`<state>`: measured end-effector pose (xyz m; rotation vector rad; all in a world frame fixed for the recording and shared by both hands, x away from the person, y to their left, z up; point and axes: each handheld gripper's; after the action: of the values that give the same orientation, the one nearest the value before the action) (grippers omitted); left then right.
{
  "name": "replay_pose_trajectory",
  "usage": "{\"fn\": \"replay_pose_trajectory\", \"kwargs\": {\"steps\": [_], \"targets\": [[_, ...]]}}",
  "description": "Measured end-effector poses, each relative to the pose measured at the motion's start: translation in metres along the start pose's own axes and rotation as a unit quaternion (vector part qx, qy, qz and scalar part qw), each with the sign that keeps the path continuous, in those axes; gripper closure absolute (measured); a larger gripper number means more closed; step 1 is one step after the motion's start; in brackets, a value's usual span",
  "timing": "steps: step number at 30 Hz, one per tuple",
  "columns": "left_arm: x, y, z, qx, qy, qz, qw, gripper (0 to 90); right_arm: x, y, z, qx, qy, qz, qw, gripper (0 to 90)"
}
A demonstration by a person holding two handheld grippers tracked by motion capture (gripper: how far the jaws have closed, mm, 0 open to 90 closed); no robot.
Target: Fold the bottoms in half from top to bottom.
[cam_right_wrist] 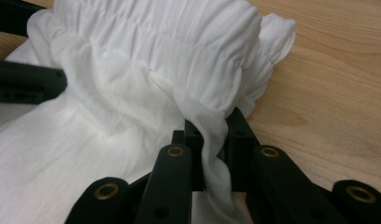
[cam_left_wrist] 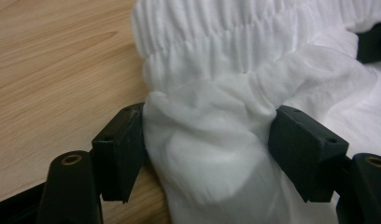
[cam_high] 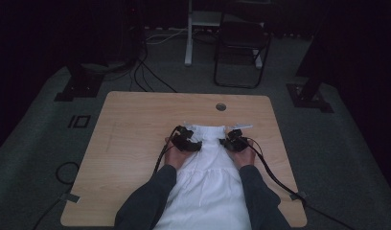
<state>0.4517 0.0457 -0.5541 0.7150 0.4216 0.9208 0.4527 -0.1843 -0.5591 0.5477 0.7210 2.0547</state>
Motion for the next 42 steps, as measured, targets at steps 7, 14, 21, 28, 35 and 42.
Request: {"fn": "replay_pose_trajectory", "kwargs": {"steps": [7,14,21,28,35,42], "targets": [[-0.001,0.001,0.0,-0.002,0.0,-0.015,0.9999,35.7,0.002,0.0,-0.001,-0.002,-0.002,-0.006,1.0,82.7],[0.004,0.003,0.001,-0.001,0.008,-0.028,0.9996,61.8,0.003,0.0,-0.002,-0.005,-0.005,-0.011,0.9999,83.4],[0.004,0.003,0.002,0.003,0.012,-0.04,0.9991,79.5,0.003,0.001,-0.001,-0.004,-0.011,-0.01,0.9999,83.9],[0.01,0.018,0.021,-0.02,0.009,-0.043,0.9988,81.9,-0.002,0.012,0.016,-0.018,0.001,-0.016,0.9997,84.2],[0.013,0.052,0.059,-0.085,0.001,-0.045,0.9953,82.1,-0.003,0.048,0.053,-0.075,0.021,-0.025,0.9967,84.3],[0.005,0.084,0.062,-0.121,-0.012,-0.06,0.9908,82.0,0.003,0.08,0.067,-0.113,0.032,-0.015,0.993,84.3]]}}
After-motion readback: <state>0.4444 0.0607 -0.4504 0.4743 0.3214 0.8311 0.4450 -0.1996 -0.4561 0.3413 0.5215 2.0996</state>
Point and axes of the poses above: each handheld gripper's, and its own axes: y roughly backward along the jaws, z roughly out of its top, x roughly to its left, and after that the axes turned 1 degree about y, right-handed
